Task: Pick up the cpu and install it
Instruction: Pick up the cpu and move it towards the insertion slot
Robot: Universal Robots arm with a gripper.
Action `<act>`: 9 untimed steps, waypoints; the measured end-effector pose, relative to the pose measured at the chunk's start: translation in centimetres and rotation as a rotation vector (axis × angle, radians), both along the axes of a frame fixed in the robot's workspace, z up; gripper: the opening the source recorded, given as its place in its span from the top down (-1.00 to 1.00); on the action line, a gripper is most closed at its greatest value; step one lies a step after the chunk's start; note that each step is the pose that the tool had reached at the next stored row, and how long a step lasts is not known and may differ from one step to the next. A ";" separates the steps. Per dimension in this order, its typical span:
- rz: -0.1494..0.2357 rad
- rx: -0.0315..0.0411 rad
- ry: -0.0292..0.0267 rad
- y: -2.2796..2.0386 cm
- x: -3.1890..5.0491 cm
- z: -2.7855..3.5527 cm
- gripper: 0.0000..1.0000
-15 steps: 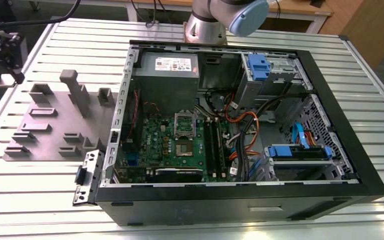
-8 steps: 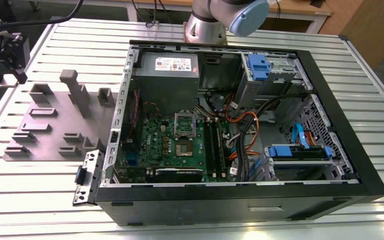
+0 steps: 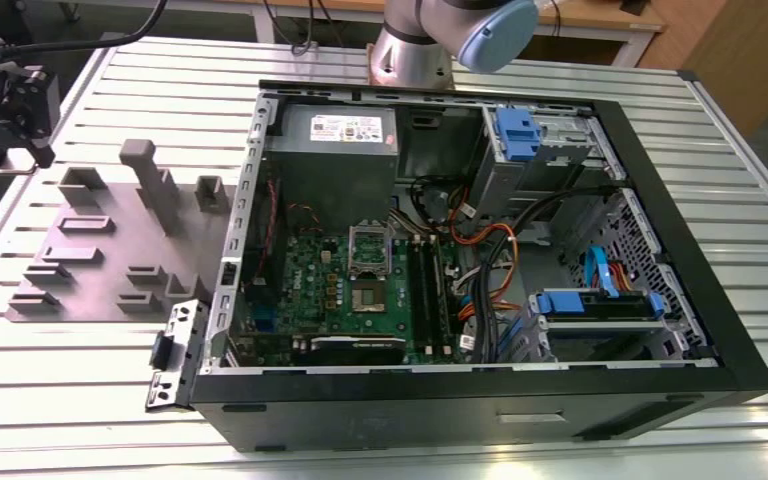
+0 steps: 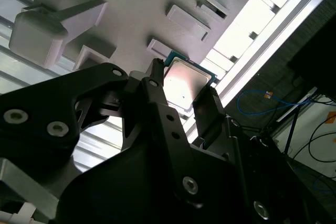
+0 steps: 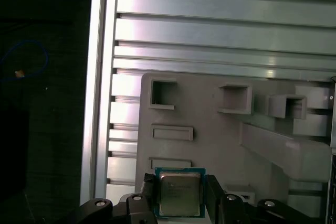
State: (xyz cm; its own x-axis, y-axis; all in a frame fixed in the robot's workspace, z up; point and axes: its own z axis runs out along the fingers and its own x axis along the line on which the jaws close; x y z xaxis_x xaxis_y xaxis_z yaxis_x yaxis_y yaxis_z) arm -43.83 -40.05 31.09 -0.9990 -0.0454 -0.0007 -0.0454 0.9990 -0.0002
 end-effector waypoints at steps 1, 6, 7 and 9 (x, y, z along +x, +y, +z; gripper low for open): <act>0.000 0.0000 0.0001 0.00 0.00 0.03 0.06; 0.000 -0.0001 0.0001 0.00 0.00 0.46 0.06; 0.000 0.0000 0.0000 0.00 0.00 0.56 0.06; 0.000 0.0000 0.0000 0.00 0.00 0.81 0.06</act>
